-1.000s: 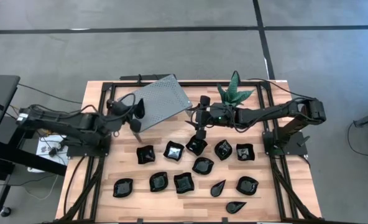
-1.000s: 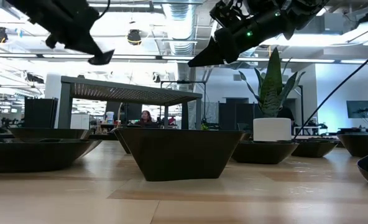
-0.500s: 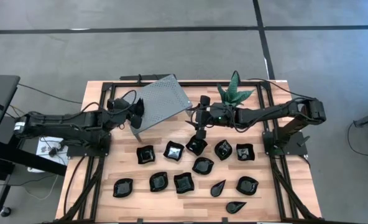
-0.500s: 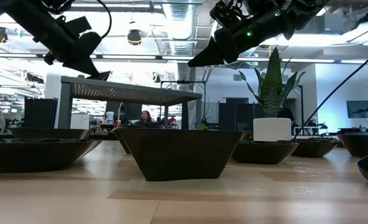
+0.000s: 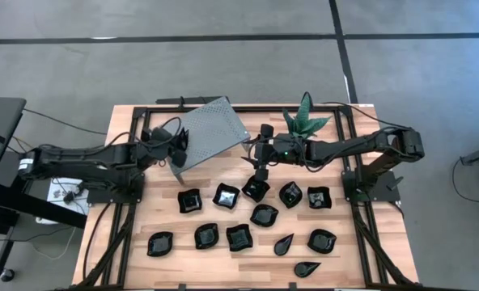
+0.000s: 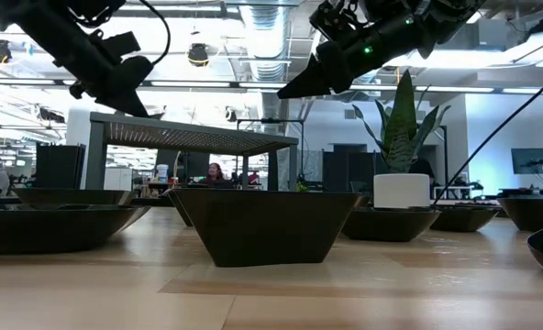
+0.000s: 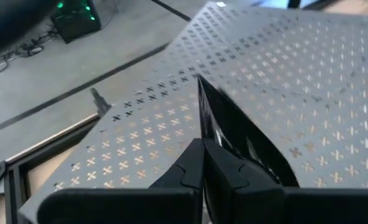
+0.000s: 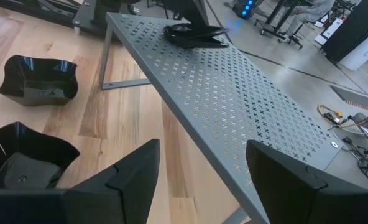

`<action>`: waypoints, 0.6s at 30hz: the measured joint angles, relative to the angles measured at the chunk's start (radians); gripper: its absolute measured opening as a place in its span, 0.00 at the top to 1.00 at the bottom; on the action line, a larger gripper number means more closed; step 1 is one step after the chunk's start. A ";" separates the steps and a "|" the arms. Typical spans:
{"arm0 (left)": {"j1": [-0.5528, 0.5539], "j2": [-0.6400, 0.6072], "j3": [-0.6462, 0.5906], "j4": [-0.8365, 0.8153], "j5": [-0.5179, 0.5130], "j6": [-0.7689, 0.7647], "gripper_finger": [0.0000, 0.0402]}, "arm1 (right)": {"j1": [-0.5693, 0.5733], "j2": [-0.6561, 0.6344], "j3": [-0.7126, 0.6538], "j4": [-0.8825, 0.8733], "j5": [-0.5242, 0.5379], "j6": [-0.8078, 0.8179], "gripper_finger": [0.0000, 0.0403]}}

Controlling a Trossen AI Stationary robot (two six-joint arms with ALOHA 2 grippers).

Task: Pick & Place Mini shaped plates
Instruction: Stack the black drop-shaped plate on the black drop-shaped plate on the shelf

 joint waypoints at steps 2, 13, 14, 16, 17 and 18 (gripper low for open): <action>0.000 0.015 0.001 0.001 0.011 0.009 0.98 | 0.000 0.000 0.000 0.000 0.000 0.000 0.42; -0.001 0.013 0.001 0.005 0.018 0.008 0.82 | 0.000 0.000 0.000 0.000 0.000 0.000 0.42; -0.001 0.013 0.001 0.013 0.018 0.007 0.80 | 0.000 0.000 0.000 0.000 0.000 0.000 0.42; -0.008 0.013 0.010 0.016 0.018 0.006 0.77 | 0.000 0.000 0.000 0.000 0.000 0.000 0.42; -0.013 0.013 0.021 0.021 0.018 0.006 0.76 | 0.000 0.000 0.000 -0.001 0.000 0.000 0.42; -0.019 0.013 0.035 0.028 0.018 0.006 0.75 | 0.000 0.000 0.000 -0.004 0.000 0.000 0.42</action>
